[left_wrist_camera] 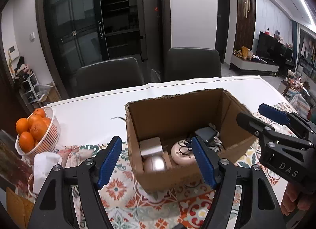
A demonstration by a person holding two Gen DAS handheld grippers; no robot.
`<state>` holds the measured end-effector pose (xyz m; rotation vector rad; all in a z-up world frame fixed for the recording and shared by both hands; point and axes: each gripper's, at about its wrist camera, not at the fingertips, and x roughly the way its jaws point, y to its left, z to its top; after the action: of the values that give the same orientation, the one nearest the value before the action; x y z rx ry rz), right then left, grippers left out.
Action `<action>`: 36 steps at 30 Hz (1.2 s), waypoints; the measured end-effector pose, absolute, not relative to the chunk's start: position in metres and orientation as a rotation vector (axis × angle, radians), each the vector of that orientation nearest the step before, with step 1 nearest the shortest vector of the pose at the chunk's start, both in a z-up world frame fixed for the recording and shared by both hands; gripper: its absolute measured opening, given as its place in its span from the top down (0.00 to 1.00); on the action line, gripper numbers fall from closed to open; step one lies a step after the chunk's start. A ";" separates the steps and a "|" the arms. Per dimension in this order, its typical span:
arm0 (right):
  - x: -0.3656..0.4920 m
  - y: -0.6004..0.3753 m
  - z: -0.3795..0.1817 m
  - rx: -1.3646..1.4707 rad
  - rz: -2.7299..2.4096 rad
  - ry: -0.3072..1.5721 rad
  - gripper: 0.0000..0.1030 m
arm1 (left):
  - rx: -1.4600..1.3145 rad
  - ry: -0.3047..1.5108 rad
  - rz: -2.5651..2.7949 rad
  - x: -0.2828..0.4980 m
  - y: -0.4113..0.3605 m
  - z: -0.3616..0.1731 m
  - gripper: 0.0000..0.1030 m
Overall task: Organize rigid objects
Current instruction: 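Move both grippers back toward the black bike light and round hub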
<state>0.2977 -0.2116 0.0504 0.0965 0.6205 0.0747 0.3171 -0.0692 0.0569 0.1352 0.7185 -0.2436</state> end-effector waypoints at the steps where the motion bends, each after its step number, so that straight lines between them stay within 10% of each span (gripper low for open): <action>1: 0.292 -0.211 0.053 0.097 0.073 0.612 0.39 | 0.129 0.716 -0.247 0.311 -0.068 0.058 0.30; 36: 0.176 -0.186 0.020 0.072 0.091 0.631 0.29 | 0.078 0.749 -0.152 0.185 -0.030 0.018 0.18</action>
<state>0.1762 -0.1858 0.0203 0.0721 0.6312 0.0906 0.1853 -0.0298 0.0178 0.0781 0.7494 -0.1517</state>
